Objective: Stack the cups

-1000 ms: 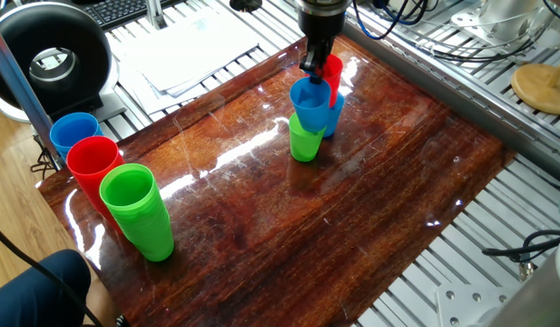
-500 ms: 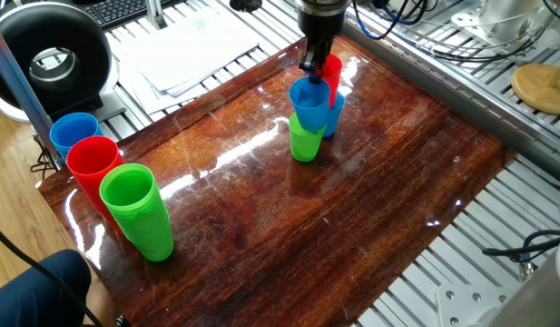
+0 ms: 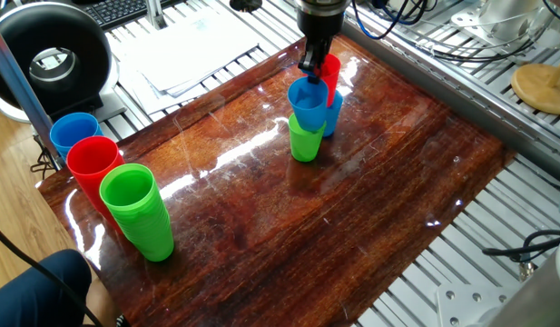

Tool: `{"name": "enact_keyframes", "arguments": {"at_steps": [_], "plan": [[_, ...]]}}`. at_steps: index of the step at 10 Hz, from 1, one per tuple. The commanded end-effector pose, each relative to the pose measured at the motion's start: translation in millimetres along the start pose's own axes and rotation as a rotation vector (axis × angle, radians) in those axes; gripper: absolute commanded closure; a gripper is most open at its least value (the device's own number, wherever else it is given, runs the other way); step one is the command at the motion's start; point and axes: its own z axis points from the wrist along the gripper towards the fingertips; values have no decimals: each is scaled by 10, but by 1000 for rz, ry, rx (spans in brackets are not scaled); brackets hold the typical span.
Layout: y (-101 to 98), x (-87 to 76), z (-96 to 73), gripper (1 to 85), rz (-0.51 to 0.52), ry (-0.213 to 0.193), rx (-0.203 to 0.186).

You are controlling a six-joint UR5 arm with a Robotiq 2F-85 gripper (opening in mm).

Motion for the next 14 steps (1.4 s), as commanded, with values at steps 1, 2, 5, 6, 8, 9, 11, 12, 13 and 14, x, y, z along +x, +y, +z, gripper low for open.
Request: {"name": "enact_keyframes", "arguments": {"at_steps": [1, 2, 5, 6, 8, 9, 11, 12, 13, 14], "plan": [[5, -26, -6, 707, 0, -13, -7], [6, -33, -2, 693, -1, -17, -8], [0, -34, 9, 670, -6, -21, -10], [-1, -33, 11, 667, -7, -21, -10], [-5, -35, 14, 667, -7, -22, -9], [-7, -42, 16, 670, -9, -26, -9], [-9, -51, 24, 670, -9, -27, -8], [-10, -75, 44, 670, -7, -33, -9], [6, -109, 60, 660, -9, -45, -16], [-9, -103, 62, 647, -11, -42, -11]]}}
